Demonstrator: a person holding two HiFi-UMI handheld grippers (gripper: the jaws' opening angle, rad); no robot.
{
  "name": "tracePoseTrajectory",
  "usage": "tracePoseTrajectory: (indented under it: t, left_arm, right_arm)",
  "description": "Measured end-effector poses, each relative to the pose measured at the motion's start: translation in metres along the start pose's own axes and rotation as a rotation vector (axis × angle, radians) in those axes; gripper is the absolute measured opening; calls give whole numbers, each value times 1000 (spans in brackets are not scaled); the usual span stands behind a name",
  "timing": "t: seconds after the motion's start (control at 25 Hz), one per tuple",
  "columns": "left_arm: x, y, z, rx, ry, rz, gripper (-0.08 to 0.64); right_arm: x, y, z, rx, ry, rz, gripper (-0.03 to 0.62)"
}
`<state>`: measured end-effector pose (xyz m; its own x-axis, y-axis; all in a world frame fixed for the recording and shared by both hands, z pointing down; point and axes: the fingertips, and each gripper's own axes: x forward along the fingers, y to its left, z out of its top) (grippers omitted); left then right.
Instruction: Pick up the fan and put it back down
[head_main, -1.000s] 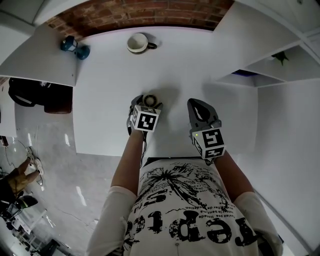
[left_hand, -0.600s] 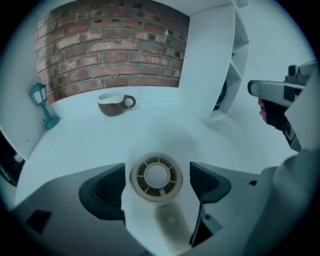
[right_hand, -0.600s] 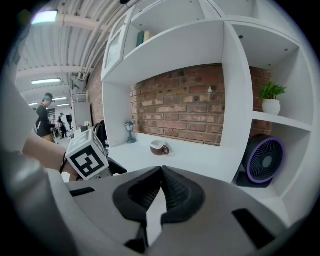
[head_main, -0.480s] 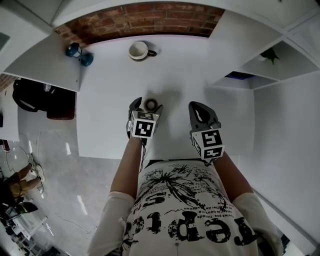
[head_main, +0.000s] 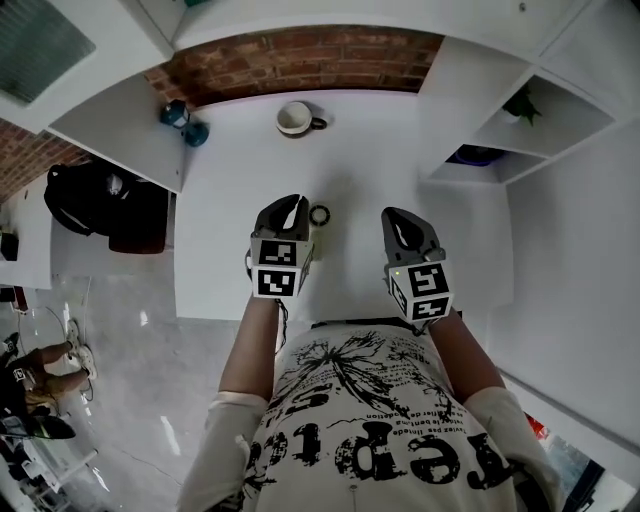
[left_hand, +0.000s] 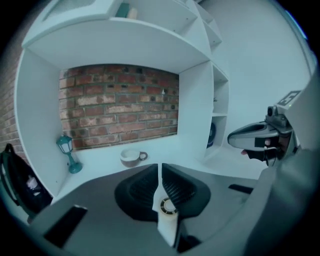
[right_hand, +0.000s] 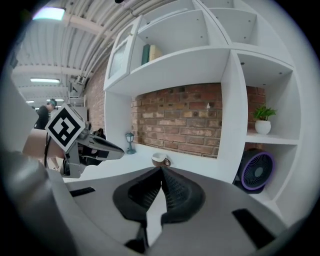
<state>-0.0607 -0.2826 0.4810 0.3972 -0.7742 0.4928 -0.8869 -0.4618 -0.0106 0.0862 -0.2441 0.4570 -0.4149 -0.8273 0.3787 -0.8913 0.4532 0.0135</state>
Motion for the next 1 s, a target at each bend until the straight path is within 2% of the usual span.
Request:
tracePoseTrajectory:
  t: [0.12,0.24,0.48,0.64,0.84,1.0]
  left_arm:
    - [-31,7,22,15,-100,1,20]
    - [-59,12,35,30,-164,-12,15]
    - [-124,11,65,88,-336,-21,14]
    - [-160,16,78,53,-437,-44,15]
    - [-178,22,78,23,-465,-73,15]
    - [-182,21,76,25,-468,-84,15]
  right_arm:
    - [-12,11,15,-13,-32,-25,15]
    - [-24,21,26,-22,-61,-47,15]
    - [-50,46,49,-41,-146,-25,15]
    - [-67,63,70,-58,-232,-13,15]
    - [-83,75,91,-66,-320,-5,15]
    - [-87,76,94,-62,-332,-15,14]
